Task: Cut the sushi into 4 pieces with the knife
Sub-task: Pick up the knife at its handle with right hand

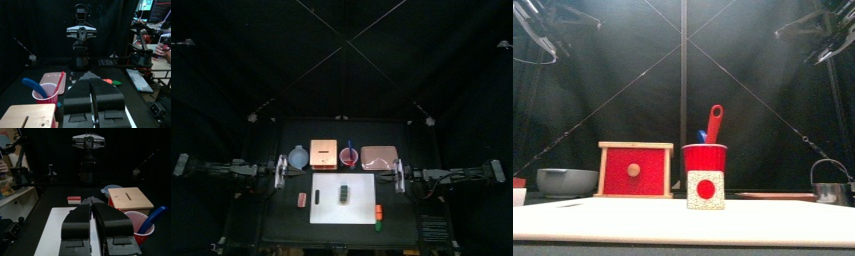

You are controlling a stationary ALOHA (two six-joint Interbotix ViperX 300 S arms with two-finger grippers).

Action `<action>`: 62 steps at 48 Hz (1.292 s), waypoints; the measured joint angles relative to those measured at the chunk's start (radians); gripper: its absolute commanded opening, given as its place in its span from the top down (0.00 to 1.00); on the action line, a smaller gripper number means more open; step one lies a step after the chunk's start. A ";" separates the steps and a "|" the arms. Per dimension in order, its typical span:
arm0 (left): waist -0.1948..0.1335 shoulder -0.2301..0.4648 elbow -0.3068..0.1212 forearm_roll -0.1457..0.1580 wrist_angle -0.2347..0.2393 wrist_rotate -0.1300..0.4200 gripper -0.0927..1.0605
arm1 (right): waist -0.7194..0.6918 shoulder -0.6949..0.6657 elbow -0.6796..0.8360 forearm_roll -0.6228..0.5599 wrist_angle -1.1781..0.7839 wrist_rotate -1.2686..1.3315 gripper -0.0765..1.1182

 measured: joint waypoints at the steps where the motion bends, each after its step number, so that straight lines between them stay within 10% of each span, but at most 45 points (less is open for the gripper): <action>1: 0.002 0.008 0.003 0.000 -0.011 0.000 0.97 | 0.000 -0.002 -0.002 0.000 0.000 0.000 0.93; 16: -0.002 0.221 0.017 -0.005 -0.172 0.006 0.88 | -0.075 0.213 -0.233 0.080 0.258 0.031 0.79; 33: -0.002 0.275 0.008 -0.006 -0.176 0.005 0.88 | -0.149 0.637 -0.624 -0.054 0.689 0.025 0.05; 62: 0.003 0.273 0.018 -0.008 -0.178 0.006 0.88 | -0.086 1.074 -1.051 -0.337 1.376 0.006 0.12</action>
